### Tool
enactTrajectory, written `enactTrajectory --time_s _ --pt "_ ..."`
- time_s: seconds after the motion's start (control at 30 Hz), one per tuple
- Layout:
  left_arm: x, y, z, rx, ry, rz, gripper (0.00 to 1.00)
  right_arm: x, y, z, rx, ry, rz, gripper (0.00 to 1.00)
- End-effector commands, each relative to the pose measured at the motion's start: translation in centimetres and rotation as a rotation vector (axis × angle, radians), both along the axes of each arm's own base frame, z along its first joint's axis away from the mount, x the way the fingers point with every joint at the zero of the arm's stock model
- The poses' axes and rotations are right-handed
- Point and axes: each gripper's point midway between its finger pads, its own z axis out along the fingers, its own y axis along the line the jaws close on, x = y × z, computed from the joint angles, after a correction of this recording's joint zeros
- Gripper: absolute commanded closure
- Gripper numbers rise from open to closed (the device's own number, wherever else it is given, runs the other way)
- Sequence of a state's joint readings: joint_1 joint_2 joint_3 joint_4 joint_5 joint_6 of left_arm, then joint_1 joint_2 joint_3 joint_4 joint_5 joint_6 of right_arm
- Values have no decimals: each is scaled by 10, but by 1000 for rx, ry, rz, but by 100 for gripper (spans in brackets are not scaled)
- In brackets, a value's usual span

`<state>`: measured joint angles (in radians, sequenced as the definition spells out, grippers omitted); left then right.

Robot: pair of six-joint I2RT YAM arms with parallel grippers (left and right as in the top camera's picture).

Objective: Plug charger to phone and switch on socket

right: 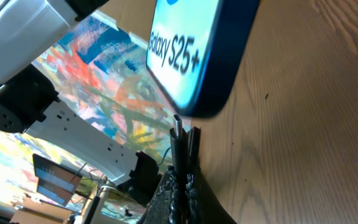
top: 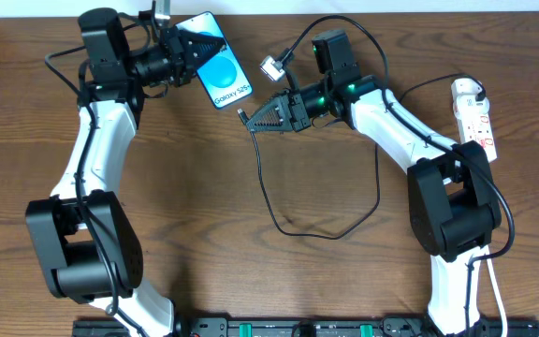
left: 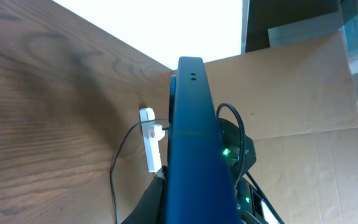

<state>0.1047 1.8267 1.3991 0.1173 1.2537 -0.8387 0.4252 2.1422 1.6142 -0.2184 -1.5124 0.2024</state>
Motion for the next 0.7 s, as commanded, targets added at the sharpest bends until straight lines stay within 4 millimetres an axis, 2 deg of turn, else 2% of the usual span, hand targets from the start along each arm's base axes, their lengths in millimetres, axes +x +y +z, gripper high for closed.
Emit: enactTrajectory --time_s 0.0,0.67 --pt "-4 -1 17 -5 -40 -14 93 -6 0 12 24 -7 26 99" --pt "-2 -1 22 -12 -50 -8 92 -4 -1 15 36 -15 28 99"
